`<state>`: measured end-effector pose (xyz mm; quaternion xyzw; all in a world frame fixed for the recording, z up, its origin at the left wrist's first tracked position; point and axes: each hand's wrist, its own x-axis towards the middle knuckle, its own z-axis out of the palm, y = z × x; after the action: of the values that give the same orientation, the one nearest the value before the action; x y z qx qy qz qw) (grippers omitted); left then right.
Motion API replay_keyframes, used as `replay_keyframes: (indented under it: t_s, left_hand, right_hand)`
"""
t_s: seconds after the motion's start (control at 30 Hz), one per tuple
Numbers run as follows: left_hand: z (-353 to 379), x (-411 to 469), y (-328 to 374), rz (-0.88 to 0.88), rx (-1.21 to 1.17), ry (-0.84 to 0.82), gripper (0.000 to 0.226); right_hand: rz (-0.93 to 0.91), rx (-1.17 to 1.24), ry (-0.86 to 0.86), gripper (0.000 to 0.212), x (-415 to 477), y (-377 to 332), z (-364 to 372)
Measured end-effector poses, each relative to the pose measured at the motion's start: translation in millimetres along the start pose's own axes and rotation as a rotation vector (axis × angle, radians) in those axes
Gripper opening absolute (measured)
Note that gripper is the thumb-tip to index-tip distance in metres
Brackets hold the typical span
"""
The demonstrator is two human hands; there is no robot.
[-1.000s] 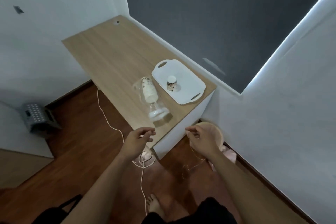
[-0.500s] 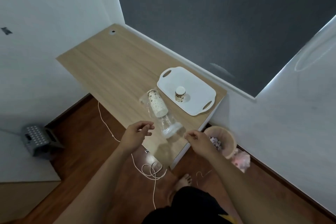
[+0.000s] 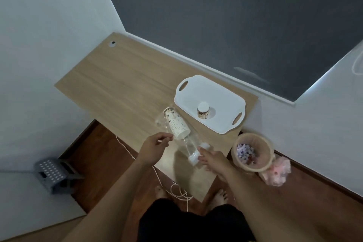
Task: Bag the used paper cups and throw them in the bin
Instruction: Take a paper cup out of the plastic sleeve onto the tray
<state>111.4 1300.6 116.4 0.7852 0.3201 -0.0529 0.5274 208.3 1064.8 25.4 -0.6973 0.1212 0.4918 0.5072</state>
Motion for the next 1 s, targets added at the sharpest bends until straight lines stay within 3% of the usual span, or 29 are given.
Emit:
replay_keyframes:
  t_s: [0.13, 0.3, 0.43, 0.57, 0.7, 0.8, 0.9, 1.0]
  left_hand:
    - [-20, 42, -5, 0.056, 0.119, -0.101, 0.020]
    - [-42, 102, -21, 0.222, 0.354, -0.200, 0.034]
    - [-55, 141, -24, 0.301, 0.618, -0.342, 0.067]
    - [-64, 170, -28, 0.390, 0.771, -0.494, 0.109]
    - [-73, 182, -38, 0.490, 0.774, -0.518, 0.138]
    - [-79, 191, -43, 0.692, 0.748, -0.593, 0.146]
    - [-82, 176, -29, 0.629, 0.581, -0.766, 0.140]
    - [-79, 160, -13, 0.514, 0.288, -0.958, 0.117]
  right_hand:
    - [0.082, 0.209, 0.115, 0.042, 17, -4, 26]
    - [-0.055, 0.085, 0.245, 0.031, 11, -29, 51]
    - [-0.163, -0.095, 0.353, 0.035, -17, -67, 65]
    - [-0.258, -0.060, 0.399, 0.035, -35, -102, 94]
    - [-0.295, 0.069, 0.358, 0.033, -52, -132, 120]
    - [-0.333, 0.105, 0.313, 0.047, -72, -151, 130]
    - [-0.354, 0.130, 0.271, 0.055, -89, -162, 126]
    - [-0.437, 0.243, 0.204, 0.053, -102, -168, 123]
